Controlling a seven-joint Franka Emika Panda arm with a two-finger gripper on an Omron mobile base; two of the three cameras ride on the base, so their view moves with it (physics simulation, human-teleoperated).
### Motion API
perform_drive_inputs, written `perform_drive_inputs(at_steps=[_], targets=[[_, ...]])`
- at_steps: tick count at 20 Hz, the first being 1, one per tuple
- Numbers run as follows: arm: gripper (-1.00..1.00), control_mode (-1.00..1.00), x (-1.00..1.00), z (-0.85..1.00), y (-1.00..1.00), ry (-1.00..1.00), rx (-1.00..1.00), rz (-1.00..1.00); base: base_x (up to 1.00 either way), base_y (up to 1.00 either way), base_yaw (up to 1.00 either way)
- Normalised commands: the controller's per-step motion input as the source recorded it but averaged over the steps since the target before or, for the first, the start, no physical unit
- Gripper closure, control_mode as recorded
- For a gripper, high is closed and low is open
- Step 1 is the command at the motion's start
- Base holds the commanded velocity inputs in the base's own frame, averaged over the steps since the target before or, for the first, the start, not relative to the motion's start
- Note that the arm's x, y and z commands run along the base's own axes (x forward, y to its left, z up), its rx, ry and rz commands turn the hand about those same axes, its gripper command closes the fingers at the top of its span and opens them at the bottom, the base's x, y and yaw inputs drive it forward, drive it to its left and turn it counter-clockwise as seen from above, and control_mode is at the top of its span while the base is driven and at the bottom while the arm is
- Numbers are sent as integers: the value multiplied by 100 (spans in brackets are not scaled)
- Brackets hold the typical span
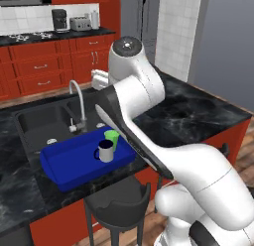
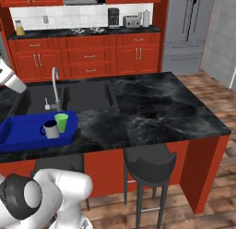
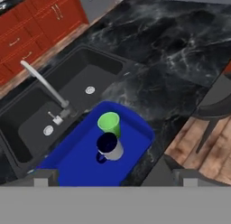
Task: There is a tray on the dining counter. Grab the cup, mug, and pitcher and place them on the tray. The pitcher may be placed next to the tray if it cannot fit the tray.
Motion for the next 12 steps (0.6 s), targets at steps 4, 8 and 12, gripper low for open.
perform_drive_inputs(at_steps=[4, 8, 12], targets=[[-100, -100, -3, 27, -38, 12, -4, 15, 0, 0, 0], [-100, -100, 0, 6, -43, 7, 0, 16, 0, 0, 0], [-100, -100, 0, 0, -23, 5, 0, 12, 0, 0, 0]])
